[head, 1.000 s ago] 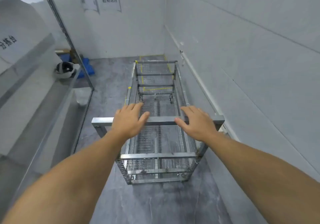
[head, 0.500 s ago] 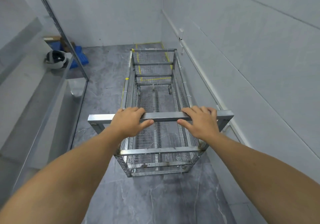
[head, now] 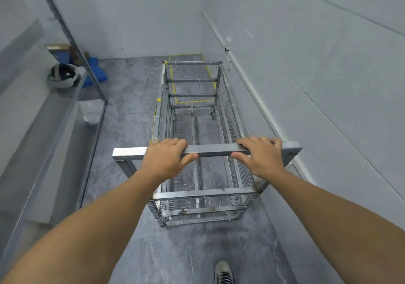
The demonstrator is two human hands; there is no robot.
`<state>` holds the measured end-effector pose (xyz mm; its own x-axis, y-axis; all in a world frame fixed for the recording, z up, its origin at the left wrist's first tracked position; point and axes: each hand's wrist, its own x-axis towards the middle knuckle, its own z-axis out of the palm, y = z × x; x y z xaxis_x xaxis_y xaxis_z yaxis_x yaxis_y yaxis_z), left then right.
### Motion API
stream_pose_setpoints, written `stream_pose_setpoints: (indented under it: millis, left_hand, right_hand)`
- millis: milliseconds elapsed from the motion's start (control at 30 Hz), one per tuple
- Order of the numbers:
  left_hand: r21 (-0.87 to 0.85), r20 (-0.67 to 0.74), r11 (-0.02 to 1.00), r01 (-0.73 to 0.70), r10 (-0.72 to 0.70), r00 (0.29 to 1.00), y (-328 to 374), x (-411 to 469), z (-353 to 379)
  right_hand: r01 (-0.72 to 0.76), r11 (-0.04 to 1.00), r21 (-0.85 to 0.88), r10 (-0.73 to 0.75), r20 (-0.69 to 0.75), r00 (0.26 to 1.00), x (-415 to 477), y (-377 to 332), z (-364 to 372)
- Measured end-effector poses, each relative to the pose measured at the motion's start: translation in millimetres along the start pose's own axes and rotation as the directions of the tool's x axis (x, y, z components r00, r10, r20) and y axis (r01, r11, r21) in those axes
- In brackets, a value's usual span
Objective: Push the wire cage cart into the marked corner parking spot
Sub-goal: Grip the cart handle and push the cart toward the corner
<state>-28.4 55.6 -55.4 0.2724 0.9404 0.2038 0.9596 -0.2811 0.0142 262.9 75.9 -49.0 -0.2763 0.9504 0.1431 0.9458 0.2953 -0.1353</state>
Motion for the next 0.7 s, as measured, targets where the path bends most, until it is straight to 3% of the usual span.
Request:
stream_pose_setpoints:
  millis: [700]
  left_hand:
    - [-0.007, 0.038, 0.997, 0.078, -0.078, 0.996, -34, 139, 21]
  right_hand:
    - [0.029, 0.999, -0.028, -0.029, 0.019, 0.999, 150, 48, 19]
